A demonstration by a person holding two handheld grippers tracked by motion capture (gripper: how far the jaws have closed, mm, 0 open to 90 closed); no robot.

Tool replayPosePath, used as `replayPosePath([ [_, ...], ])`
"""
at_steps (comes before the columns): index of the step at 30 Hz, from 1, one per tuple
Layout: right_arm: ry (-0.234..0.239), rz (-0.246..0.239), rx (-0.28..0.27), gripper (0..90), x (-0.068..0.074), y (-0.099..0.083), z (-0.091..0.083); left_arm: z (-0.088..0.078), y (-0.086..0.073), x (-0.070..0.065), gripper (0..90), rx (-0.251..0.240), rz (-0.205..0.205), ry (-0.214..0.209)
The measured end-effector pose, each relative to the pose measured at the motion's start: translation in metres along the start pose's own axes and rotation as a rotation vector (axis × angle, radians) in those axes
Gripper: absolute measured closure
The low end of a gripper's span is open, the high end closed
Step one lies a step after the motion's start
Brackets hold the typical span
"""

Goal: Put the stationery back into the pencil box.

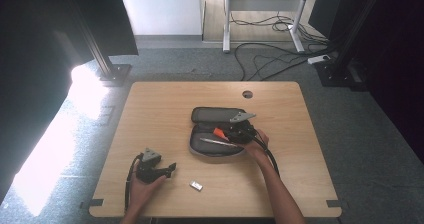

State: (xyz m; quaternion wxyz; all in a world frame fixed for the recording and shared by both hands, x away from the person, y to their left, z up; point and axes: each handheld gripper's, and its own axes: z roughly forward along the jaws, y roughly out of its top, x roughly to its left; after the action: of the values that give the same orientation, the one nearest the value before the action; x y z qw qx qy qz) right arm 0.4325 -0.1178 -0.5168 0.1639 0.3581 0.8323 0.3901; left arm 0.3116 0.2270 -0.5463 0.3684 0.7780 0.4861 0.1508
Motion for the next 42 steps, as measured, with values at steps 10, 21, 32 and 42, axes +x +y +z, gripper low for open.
replayPosePath([
  [10, 0.031, 0.044, -0.043, 59.2, 0.003, 0.001, -0.009, 0.000, 0.000, 0.000, 27.0, 0.000, 0.000, 0.001],
  [21, 0.087, 0.116, -0.131, 52.6, 0.008, -0.005, -0.028, 0.000, 0.000, 0.000, 27.0, 0.002, 0.004, 0.004],
  [32, 0.117, 0.159, -0.211, 49.4, 0.032, -0.017, -0.054, 0.000, 0.000, -0.001, 27.0, 0.004, 0.007, 0.008],
  [42, 0.121, 0.129, -0.216, 48.3, 0.049, -0.026, -0.067, 0.000, 0.000, -0.001, 27.0, 0.004, 0.007, 0.009],
])
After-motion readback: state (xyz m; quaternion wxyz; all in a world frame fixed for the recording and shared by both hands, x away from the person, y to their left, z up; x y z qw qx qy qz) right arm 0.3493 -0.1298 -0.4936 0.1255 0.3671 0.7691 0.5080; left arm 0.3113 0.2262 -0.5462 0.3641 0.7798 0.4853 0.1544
